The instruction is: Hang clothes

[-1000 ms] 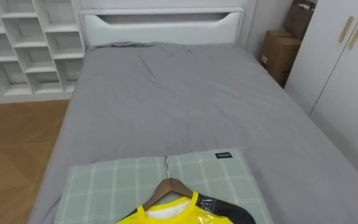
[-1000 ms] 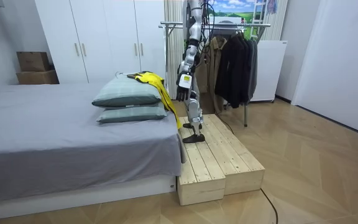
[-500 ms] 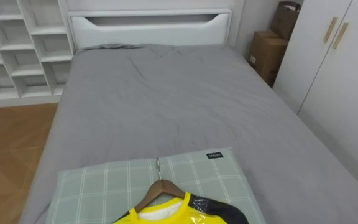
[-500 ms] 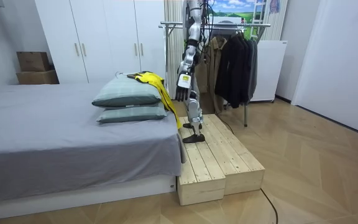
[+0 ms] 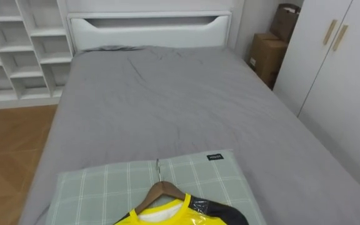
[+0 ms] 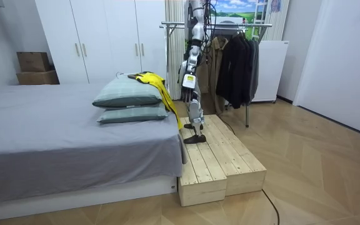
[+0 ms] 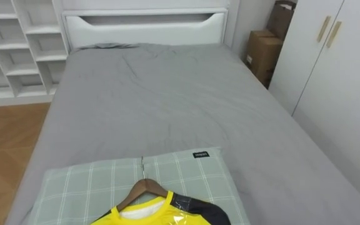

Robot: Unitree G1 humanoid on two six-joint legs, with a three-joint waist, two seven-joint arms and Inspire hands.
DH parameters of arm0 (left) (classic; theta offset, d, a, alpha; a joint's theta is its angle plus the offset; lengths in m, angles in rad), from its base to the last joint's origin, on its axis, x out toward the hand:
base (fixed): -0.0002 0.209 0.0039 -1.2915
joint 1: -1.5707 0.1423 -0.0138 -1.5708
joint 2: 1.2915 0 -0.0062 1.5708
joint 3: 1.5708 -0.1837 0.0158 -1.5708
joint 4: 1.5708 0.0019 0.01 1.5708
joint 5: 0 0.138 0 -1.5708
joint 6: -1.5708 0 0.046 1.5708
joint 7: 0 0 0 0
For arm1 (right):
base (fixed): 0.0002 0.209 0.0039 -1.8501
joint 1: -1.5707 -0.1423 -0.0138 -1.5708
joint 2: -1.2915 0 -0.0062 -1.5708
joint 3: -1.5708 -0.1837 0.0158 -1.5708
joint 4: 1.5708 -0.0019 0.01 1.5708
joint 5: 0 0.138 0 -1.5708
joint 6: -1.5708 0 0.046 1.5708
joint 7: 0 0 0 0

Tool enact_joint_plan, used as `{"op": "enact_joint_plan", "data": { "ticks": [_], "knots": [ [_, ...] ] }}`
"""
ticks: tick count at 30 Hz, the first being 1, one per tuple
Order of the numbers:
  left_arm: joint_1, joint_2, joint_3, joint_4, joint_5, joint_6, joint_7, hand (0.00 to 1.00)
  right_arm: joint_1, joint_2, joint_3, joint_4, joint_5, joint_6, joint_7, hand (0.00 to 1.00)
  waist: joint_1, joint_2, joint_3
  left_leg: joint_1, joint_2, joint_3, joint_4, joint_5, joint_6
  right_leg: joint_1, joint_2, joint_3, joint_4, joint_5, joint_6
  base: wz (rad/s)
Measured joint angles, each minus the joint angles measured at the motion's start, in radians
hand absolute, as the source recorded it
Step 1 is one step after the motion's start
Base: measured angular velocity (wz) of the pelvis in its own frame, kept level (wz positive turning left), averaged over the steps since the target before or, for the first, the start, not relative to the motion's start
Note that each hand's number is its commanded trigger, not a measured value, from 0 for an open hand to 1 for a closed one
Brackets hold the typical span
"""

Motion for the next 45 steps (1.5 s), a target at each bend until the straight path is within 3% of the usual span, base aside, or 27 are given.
{"op": "enact_joint_plan", "data": {
  "ticks": [6,9,15,20,26,31,39,45],
  "knots": [
    [0.026,0.000,0.037,-0.060,0.020,-0.001,0.065,0.00,-0.002,-0.001,-0.003,0.003,-0.009,-0.002,-0.001,0.00,-0.001,0.008,-0.0039,0.004,-0.002,-0.023,0.002,0.000,0.000,0.007,0.002,0.000,0.000,-0.002,-0.002,0.02],
    [0.010,0.011,0.042,-0.079,0.056,-0.005,0.120,0.00,-0.007,-0.002,-0.002,0.010,-0.009,-0.006,-0.001,0.00,-0.003,0.011,-0.0011,0.000,-0.004,-0.043,0.001,0.000,0.000,0.008,0.002,-0.013,0.000,-0.004,-0.003,0.08],
    [-0.007,0.019,0.082,-0.223,0.162,-0.029,0.244,0.00,-0.006,-0.025,-0.005,-0.005,-0.039,-0.011,0.003,0.00,-0.004,0.032,0.0025,0.003,-0.008,-0.071,0.000,0.001,0.000,0.016,0.002,-0.022,-0.001,-0.009,-0.004,0.05],
    [-0.035,0.044,0.078,-0.341,0.334,-0.040,0.360,0.00,-0.012,-0.043,-0.013,-0.007,-0.071,-0.011,0.000,0.00,-0.007,0.041,0.0021,0.003,-0.015,-0.105,-0.004,0.001,0.000,0.014,0.002,-0.025,0.001,-0.014,-0.004,0.01],
    [-0.041,0.053,0.035,-0.739,0.655,-0.011,0.422,0.00,-0.018,-0.047,-0.019,-0.014,-0.093,-0.009,-0.003,0.00,-0.009,0.048,-0.0030,-0.006,-0.016,-0.117,0.000,0.001,0.000,0.011,0.001,-0.032,0.002,-0.015,-0.004,0.04],
    [-0.054,0.079,-0.027,-0.914,0.833,0.014,0.458,0.00,-0.011,-0.066,-0.002,-0.019,-0.086,-0.009,-0.022,0.00,-0.014,0.055,-0.0093,-0.005,-0.017,-0.118,0.000,0.001,0.000,0.016,0.001,-0.030,0.002,-0.014,-0.005,0.01],
    [-0.069,0.086,-0.068,-0.945,0.844,0.020,0.467,0.00,-0.014,-0.068,-0.001,-0.020,-0.087,-0.013,-0.032,0.00,-0.040,0.055,-0.0068,-0.004,-0.017,-0.113,0.000,0.001,0.000,0.005,0.003,-0.009,0.000,-0.016,-0.005,-0.03],
    [-0.072,0.087,-0.101,-0.946,0.825,-0.015,0.467,0.00,-0.012,-0.068,-0.001,-0.020,-0.073,-0.045,-0.033,0.00,-0.063,0.060,-0.0045,0.002,-0.017,-0.116,-0.003,0.001,0.000,0.009,0.004,-0.007,0.000,-0.016,-0.005,-0.01]
  ]
}}
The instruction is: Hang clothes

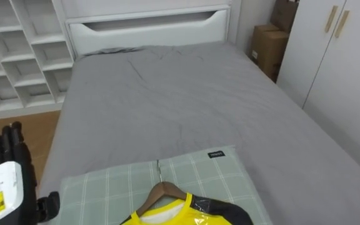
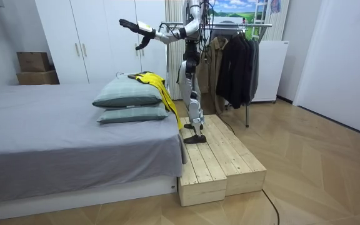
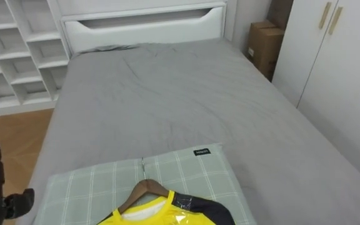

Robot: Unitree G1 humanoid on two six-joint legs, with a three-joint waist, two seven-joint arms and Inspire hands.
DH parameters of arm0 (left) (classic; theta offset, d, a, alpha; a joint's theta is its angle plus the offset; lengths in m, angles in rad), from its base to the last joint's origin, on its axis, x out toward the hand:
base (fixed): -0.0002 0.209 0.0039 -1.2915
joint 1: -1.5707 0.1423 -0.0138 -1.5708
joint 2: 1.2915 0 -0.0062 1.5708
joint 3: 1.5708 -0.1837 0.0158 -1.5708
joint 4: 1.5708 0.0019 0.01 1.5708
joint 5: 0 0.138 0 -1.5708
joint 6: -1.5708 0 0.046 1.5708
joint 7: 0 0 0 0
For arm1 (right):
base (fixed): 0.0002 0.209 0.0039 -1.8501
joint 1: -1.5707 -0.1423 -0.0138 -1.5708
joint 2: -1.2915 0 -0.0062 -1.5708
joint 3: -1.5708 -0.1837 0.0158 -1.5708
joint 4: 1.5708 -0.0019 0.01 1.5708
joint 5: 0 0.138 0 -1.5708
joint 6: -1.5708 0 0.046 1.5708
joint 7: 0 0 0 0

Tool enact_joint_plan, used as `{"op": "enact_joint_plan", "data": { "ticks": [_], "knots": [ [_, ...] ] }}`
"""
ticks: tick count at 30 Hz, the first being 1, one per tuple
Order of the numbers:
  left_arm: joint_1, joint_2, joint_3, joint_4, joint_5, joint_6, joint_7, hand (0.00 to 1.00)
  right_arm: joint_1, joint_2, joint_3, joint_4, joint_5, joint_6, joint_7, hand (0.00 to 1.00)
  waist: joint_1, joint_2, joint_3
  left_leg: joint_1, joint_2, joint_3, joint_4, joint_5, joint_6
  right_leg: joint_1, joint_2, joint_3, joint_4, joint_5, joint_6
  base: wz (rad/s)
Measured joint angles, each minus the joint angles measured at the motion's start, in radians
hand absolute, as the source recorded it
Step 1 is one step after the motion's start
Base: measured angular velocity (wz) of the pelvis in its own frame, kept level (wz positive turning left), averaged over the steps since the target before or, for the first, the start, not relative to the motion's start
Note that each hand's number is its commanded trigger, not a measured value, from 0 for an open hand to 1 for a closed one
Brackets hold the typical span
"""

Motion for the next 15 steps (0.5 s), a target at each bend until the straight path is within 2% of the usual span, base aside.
{"op": "enact_joint_plan", "data": {
  "ticks": [1,4,8,11,15],
  "knots": [
    [0.000,0.000,-0.001,0.000,0.000,-0.016,0.000,0.00,0.000,0.000,0.000,0.001,0.001,-0.003,0.000,0.00,-0.004,0.001,0.0010,0.001,0.000,0.000,0.000,0.000,0.000,0.000,0.000,0.002,0.000,0.000,0.000,-0.05],
    [-0.011,0.001,-0.023,0.000,0.000,-0.034,-0.003,0.00,-0.003,0.001,0.000,0.010,0.000,-0.015,0.002,0.00,-0.008,0.001,0.0018,0.003,0.000,0.008,0.000,0.000,0.000,-0.003,0.000,0.012,0.001,0.000,0.000,-0.09],
    [-0.020,0.002,-0.042,0.003,0.001,-0.047,-0.032,0.00,-0.006,0.005,-0.001,0.014,0.000,-0.022,0.004,0.00,-0.019,-0.002,0.0036,0.004,0.000,0.015,0.000,0.000,0.000,-0.008,0.001,0.022,0.002,0.000,0.000,-0.08],
    [-0.020,0.004,-0.068,0.004,0.003,-0.047,-0.064,0.00,-0.009,0.005,-0.003,0.015,-0.001,-0.023,0.012,0.00,-0.030,-0.004,0.0079,0.001,0.000,0.015,-0.001,0.000,0.000,-0.008,0.001,0.023,0.001,0.000,0.000,0.00],
    [-0.020,0.004,-0.095,0.005,0.004,-0.047,-0.106,0.00,-0.010,0.005,-0.008,0.014,-0.002,-0.023,0.013,0.00,-0.031,-0.006,0.0091,0.000,0.000,0.017,-0.001,0.000,0.000,-0.008,0.001,0.025,0.002,0.000,0.000,0.00]
  ]
}}
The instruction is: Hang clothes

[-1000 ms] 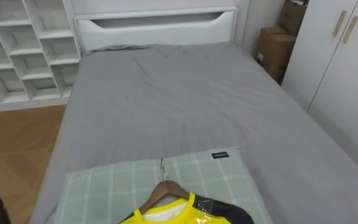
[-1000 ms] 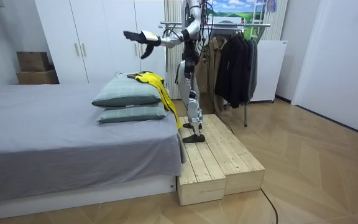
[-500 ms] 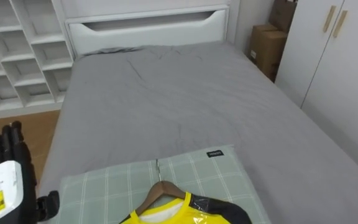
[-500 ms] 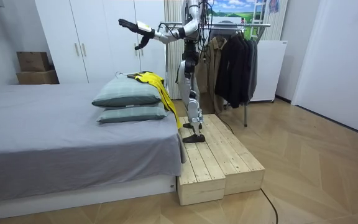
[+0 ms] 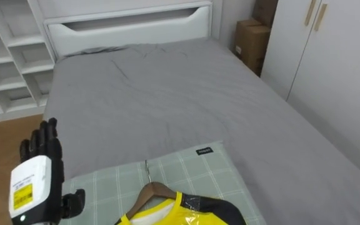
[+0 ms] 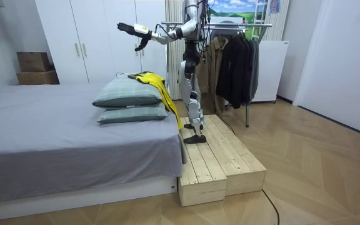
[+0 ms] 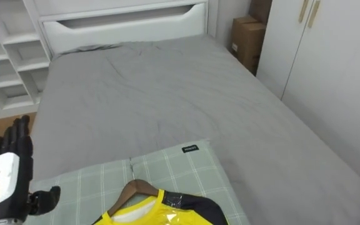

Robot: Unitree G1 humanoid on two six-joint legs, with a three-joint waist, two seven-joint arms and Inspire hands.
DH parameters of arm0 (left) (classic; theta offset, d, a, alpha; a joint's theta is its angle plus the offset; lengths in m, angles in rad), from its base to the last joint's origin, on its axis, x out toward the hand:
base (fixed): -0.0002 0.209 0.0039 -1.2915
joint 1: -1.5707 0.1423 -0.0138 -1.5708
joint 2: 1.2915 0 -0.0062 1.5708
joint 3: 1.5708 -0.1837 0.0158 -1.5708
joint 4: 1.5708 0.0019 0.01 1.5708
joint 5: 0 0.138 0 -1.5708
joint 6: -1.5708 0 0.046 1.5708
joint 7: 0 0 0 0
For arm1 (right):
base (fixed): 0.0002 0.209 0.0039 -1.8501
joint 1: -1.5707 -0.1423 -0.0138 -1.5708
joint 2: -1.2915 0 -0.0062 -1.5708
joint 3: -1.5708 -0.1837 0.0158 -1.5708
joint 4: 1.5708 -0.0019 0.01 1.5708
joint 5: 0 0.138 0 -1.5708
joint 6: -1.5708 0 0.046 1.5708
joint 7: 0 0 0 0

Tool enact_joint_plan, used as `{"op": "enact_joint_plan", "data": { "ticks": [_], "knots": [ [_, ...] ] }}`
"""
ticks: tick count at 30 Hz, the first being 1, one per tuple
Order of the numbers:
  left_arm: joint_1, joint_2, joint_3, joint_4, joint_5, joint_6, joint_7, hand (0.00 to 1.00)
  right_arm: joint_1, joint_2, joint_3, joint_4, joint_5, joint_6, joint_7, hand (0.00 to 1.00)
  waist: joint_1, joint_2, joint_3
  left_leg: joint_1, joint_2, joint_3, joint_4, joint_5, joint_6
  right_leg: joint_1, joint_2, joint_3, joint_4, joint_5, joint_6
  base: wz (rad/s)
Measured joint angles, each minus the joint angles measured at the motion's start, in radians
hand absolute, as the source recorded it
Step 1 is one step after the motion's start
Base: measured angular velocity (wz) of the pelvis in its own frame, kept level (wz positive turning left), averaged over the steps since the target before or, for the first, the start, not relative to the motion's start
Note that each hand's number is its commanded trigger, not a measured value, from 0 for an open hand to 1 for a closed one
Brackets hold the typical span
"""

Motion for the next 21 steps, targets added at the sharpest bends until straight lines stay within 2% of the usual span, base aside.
{"op": "enact_joint_plan", "data": {
  "ticks": [9,15,21],
  "knots": [
    [0.000,0.000,-0.006,0.026,0.001,0.002,-0.049,0.00,0.000,0.001,-0.005,-0.002,-0.008,0.000,0.000,0.00,-0.008,-0.001,-0.0003,0.002,0.000,0.007,0.000,0.000,0.000,0.001,0.000,0.006,0.001,0.000,0.000,-0.02],
    [0.000,0.000,-0.015,0.081,0.000,0.021,-0.093,0.00,0.001,0.004,-0.003,-0.008,-0.006,-0.001,0.004,0.00,-0.021,-0.008,-0.0017,0.003,0.000,0.010,0.000,0.000,0.000,0.001,0.001,0.009,0.001,0.001,0.000,-0.01],
    [0.000,-0.001,-0.051,0.102,-0.003,0.024,-0.133,0.00,0.008,0.004,0.000,-0.023,-0.004,0.000,0.005,0.00,-0.019,-0.010,-0.0034,0.014,0.001,0.029,-0.008,0.000,0.000,0.001,0.002,0.026,0.002,0.003,0.002,-0.09]
  ]
}}
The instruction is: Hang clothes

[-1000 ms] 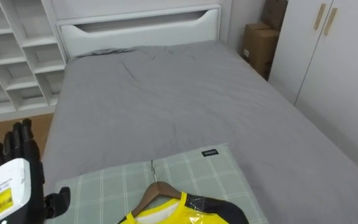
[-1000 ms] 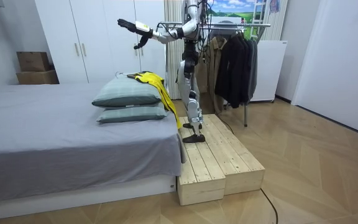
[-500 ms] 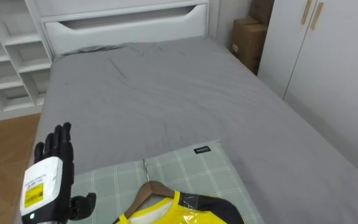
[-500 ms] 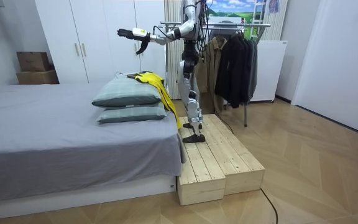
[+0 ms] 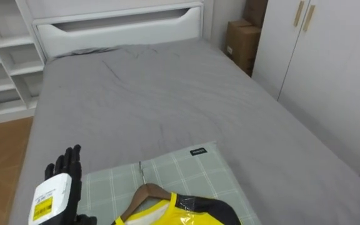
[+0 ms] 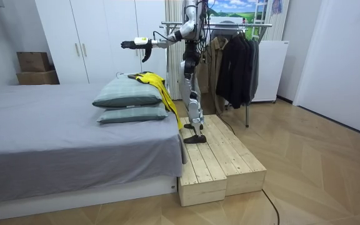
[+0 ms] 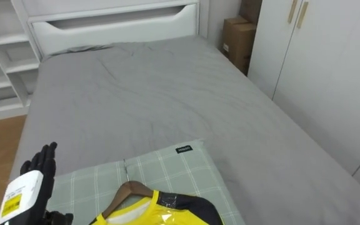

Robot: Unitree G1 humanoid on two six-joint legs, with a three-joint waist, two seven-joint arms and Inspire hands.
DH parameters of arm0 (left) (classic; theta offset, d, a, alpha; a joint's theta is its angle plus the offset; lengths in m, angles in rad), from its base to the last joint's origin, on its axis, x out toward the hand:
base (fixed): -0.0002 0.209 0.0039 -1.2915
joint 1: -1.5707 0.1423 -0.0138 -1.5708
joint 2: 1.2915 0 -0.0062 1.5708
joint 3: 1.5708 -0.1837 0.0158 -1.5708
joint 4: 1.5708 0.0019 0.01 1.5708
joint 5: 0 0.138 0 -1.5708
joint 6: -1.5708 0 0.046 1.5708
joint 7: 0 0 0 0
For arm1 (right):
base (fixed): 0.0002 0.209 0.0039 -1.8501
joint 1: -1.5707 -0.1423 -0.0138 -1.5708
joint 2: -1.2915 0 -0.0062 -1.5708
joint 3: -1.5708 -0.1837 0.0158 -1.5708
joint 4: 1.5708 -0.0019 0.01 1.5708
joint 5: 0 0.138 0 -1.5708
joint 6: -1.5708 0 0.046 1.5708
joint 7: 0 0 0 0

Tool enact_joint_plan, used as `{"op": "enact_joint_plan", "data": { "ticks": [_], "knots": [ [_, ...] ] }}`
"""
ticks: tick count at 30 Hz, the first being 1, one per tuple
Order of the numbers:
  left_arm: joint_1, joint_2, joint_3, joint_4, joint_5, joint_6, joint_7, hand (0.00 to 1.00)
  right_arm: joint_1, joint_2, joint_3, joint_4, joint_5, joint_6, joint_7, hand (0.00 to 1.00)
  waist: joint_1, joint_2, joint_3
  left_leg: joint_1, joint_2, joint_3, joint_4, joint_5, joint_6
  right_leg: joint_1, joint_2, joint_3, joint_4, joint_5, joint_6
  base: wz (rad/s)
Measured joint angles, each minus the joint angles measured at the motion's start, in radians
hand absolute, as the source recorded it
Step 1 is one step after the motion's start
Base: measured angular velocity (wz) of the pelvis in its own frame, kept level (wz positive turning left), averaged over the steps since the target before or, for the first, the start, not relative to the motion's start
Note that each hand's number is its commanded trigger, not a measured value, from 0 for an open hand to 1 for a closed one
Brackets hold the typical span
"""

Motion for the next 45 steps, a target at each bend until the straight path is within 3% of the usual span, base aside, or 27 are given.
{"op": "enact_joint_plan", "data": {
  "ticks": [2,9,14,22,27,33,41,45],
  "knots": [
    [-0.013,-0.001,-0.031,0.057,0.000,0.000,-0.001,0.00,-0.001,0.000,0.006,-0.002,-0.002,0.000,-0.006,0.00,-0.005,0.004,-0.0053,0.003,0.000,0.005,-0.006,0.000,0.000,-0.001,0.001,0.006,0.002,0.000,0.000,-0.06],
    [-0.029,-0.007,-0.069,0.134,0.001,0.001,-0.022,0.00,-0.001,0.000,0.008,-0.007,-0.005,0.001,-0.009,0.00,-0.006,0.005,-0.0057,0.005,0.002,0.009,-0.007,0.000,0.000,-0.006,0.004,0.013,0.004,0.001,-0.001,-0.02],
    [-0.030,-0.013,-0.069,0.175,0.001,0.001,-0.034,0.00,-0.002,0.000,0.008,-0.007,-0.006,0.001,-0.009,0.00,-0.005,0.005,-0.0048,0.006,0.002,0.009,-0.006,0.000,0.000,-0.011,0.003,0.016,0.009,0.002,-0.002,-0.01],
    [-0.032,-0.013,-0.068,0.187,0.001,0.001,-0.043,0.00,-0.007,0.001,0.015,-0.008,-0.004,0.001,-0.016,0.00,-0.003,0.011,0.0031,-0.001,0.002,0.008,-0.012,0.000,0.000,-0.021,0.005,0.021,0.013,0.002,-0.002,-0.02],
    [-0.033,-0.022,-0.068,0.200,-0.001,-0.001,-0.040,0.00,-0.012,0.001,0.008,-0.009,-0.029,0.000,-0.019,0.00,-0.007,0.012,0.0026,0.002,0.002,0.008,-0.009,0.000,0.001,-0.022,0.004,0.022,0.013,0.002,-0.002,0.00],
    [-0.033,-0.025,-0.069,0.229,-0.001,-0.010,-0.037,0.00,-0.021,0.002,0.007,-0.010,-0.063,-0.007,-0.015,0.00,-0.012,0.003,0.0025,0.003,0.002,0.008,-0.009,0.000,0.001,-0.025,0.005,0.022,0.013,0.002,-0.002,-0.02],
    [-0.034,-0.030,-0.066,0.316,0.001,-0.010,-0.036,0.00,-0.023,0.016,0.006,-0.006,-0.076,-0.009,-0.015,0.00,-0.014,-0.024,-0.0055,-0.011,0.002,0.007,-0.007,0.000,0.001,-0.038,0.005,0.023,0.013,0.003,-0.001,0.00],
    [-0.044,-0.030,-0.066,0.318,0.001,-0.010,-0.036,0.00,-0.024,0.018,0.005,-0.005,-0.076,-0.012,-0.016,0.00,-0.020,-0.026,-0.0047,-0.021,0.002,0.006,-0.004,0.000,0.001,-0.040,0.004,0.022,0.013,0.004,-0.002,0.00]
  ]
}}
